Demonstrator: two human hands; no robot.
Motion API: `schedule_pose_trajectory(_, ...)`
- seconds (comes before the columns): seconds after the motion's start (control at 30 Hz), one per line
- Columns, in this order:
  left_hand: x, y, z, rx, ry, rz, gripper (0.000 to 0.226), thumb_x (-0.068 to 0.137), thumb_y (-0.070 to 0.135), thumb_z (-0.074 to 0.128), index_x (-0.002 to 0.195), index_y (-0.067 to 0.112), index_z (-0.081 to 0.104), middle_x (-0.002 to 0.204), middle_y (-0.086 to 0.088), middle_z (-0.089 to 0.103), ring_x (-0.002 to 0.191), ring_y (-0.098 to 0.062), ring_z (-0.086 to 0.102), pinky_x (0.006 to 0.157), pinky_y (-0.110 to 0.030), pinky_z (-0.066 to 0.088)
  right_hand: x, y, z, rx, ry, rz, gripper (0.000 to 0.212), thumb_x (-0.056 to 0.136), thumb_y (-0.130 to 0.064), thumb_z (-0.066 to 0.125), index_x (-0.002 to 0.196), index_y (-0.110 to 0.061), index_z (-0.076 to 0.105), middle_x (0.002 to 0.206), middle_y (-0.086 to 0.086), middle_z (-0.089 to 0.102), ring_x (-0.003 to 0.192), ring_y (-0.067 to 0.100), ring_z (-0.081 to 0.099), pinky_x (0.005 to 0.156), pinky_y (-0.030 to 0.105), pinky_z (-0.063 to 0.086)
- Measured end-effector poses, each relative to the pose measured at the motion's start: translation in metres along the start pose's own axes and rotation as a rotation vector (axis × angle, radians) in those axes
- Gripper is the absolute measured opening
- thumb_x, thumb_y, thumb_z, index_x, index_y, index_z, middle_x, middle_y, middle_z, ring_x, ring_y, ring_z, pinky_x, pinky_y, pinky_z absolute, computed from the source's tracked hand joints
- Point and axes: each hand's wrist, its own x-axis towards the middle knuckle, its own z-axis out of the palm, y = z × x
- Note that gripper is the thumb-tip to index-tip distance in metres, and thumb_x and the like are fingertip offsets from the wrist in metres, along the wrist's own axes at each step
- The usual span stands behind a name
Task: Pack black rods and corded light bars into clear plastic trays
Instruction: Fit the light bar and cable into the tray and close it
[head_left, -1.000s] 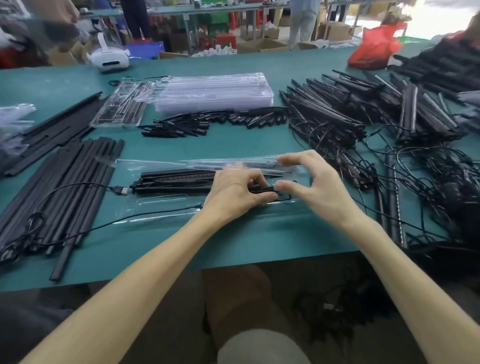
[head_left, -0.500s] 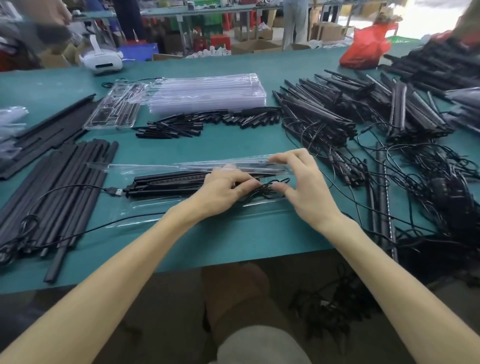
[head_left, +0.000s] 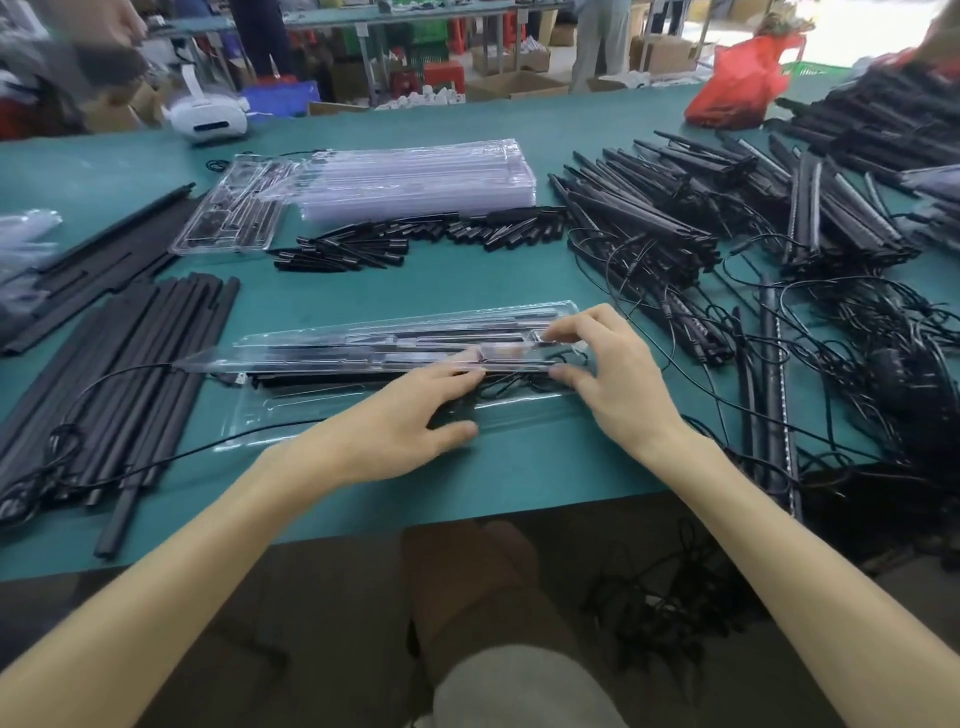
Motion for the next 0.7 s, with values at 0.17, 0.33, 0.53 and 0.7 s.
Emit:
schedule_pose_trajectory(0.17, -0.018, 0.022, -0.037, -0.022, -0.237, -0.003, 0.053, 0.096, 0.048, 0.059, 0.146, 0.032, 0.051, 0.154, 0.024, 0.040, 0.139, 0.010, 0.035, 0.115, -0.013, 0.025, 0.000, 0.000, 0.000, -0.007, -0.012, 0.005, 0.020, 0.088, -0.009, 0.074, 0.106, -0.017, 0.068, 0.108, -0.009, 0.055, 0.112, 0.011, 0.054, 0.099, 0.034, 0.045)
schedule_pose_trajectory(0.33, -0.008, 0.036, -0.050, -0.386, 0.187, 0.153, 0.021, 0.096, 0.024, 0.067, 0.116, 0.020, 0.073, 0.111, 0.007, 0.074, 0.107, -0.008, 0.068, 0.096, -0.025, 0.052, 0.003, 0.003, -0.003, -0.017, -0.056, 0.036, 0.020, 0.085, -0.011, 0.078, 0.104, -0.016, 0.074, 0.106, -0.006, 0.058, 0.106, 0.015, 0.057, 0.096, 0.032, 0.044)
schedule_pose_trajectory(0.53, 0.020, 0.001, -0.005, 0.292, 0.018, -0.006, 0.085, 0.094, 0.062, 0.046, 0.160, 0.017, 0.020, 0.168, -0.001, 0.014, 0.153, -0.015, 0.013, 0.125, -0.037, 0.013, 0.010, 0.004, -0.010, -0.020, -0.130, 0.030, 0.027, 0.081, -0.015, 0.082, 0.108, -0.015, 0.076, 0.109, -0.005, 0.060, 0.106, 0.015, 0.057, 0.093, 0.020, 0.037)
schedule_pose_trajectory(0.7, 0.020, -0.014, 0.019, 0.408, 0.069, 0.003, 0.090, 0.087, 0.073, 0.007, 0.162, 0.023, 0.002, 0.169, 0.006, -0.005, 0.155, -0.011, -0.009, 0.126, -0.037, -0.001, 0.012, 0.004, -0.015, -0.002, -0.209, 0.041, 0.028, 0.084, -0.017, 0.080, 0.112, -0.017, 0.075, 0.115, -0.008, 0.058, 0.112, 0.013, 0.055, 0.094, 0.015, 0.039)
